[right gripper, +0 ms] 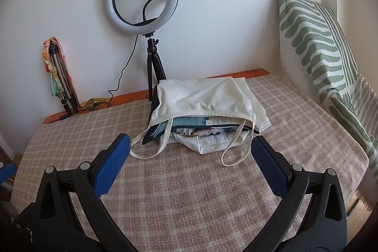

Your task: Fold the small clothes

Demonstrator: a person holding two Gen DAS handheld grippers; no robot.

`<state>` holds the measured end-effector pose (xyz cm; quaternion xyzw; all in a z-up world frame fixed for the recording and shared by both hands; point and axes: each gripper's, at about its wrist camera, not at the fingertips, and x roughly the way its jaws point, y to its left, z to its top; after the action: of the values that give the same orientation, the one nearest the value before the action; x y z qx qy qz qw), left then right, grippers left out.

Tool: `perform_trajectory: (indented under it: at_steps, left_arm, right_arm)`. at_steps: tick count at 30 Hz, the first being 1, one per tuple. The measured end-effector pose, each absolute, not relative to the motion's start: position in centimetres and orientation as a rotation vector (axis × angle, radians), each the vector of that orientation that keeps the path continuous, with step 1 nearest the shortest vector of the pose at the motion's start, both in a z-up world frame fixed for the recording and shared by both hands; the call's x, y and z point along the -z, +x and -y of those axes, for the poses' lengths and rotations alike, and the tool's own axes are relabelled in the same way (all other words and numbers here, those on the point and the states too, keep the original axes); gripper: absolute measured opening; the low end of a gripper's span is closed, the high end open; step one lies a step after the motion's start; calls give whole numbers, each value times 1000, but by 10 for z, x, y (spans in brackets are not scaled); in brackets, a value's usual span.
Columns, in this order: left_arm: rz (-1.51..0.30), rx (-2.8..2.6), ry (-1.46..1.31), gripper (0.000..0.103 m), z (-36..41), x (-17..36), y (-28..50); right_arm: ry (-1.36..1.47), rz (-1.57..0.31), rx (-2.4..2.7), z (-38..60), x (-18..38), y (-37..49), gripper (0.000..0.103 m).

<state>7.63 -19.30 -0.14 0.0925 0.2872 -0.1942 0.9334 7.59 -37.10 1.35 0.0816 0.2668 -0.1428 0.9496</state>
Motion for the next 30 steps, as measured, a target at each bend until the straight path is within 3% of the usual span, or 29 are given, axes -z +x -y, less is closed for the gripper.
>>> perform_trajectory:
  at_steps: [30]
  left_arm:
    - [-585,406,184,102,192,-1,76]
  right_arm:
    - [174,-554,292,365,-6,75,103]
